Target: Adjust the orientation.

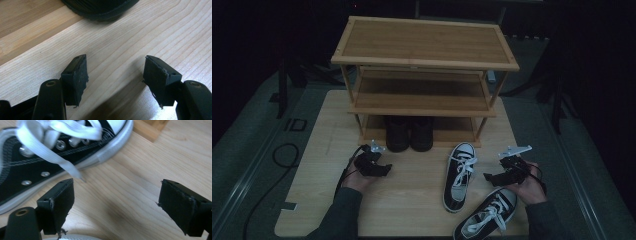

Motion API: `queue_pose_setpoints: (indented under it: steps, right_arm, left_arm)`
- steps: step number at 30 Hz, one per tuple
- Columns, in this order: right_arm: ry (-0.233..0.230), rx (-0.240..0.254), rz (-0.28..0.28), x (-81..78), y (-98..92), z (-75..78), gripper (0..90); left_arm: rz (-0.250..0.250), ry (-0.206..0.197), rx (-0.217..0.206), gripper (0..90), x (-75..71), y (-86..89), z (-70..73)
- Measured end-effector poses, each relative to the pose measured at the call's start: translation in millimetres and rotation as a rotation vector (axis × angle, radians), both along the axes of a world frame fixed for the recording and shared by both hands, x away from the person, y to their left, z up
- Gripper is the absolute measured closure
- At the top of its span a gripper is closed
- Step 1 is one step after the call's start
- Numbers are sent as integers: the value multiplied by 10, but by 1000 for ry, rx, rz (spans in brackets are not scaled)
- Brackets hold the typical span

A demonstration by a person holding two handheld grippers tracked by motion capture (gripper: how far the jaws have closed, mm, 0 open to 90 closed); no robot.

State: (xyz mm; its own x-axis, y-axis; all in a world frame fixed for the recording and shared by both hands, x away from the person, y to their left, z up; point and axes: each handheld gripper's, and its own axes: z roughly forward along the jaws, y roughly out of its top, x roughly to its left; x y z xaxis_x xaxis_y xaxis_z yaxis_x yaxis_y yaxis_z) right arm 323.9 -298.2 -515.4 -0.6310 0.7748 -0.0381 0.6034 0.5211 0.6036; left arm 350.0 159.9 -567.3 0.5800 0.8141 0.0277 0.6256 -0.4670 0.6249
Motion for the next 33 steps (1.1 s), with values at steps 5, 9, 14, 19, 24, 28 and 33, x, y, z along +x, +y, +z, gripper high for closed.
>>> queue_pose_setpoints:
  steps: [5, 9, 14, 19, 24, 28, 33]
  right_arm:
    - [0, -2, 25, -7, 98, 45, 129]
    - [-1, 11, 47, -18, 180, 80, 128]
    - [-4, 25, 66, -25, 257, 111, 128]
    - [-5, 54, 90, -43, 330, 163, 126]
    - [-8, 49, 111, -38, 426, 195, 127]
    - [-8, 63, 131, -40, 501, 218, 127]
    - [-5, 63, 147, -39, 590, 226, 126]
  left_arm:
    - [0, 0, 0, 363, -2, -1, -1]
    - [0, -1, 0, 362, -3, 0, -1]
    - [0, -1, 0, 362, -3, 0, -1]
    - [-1, -2, -2, 362, -4, 1, -2]
    - [-2, -3, -4, 362, -4, 4, -4]
    - [-3, -4, -5, 362, -4, 5, -6]
    - [-2, -5, -7, 362, -5, 5, -7]
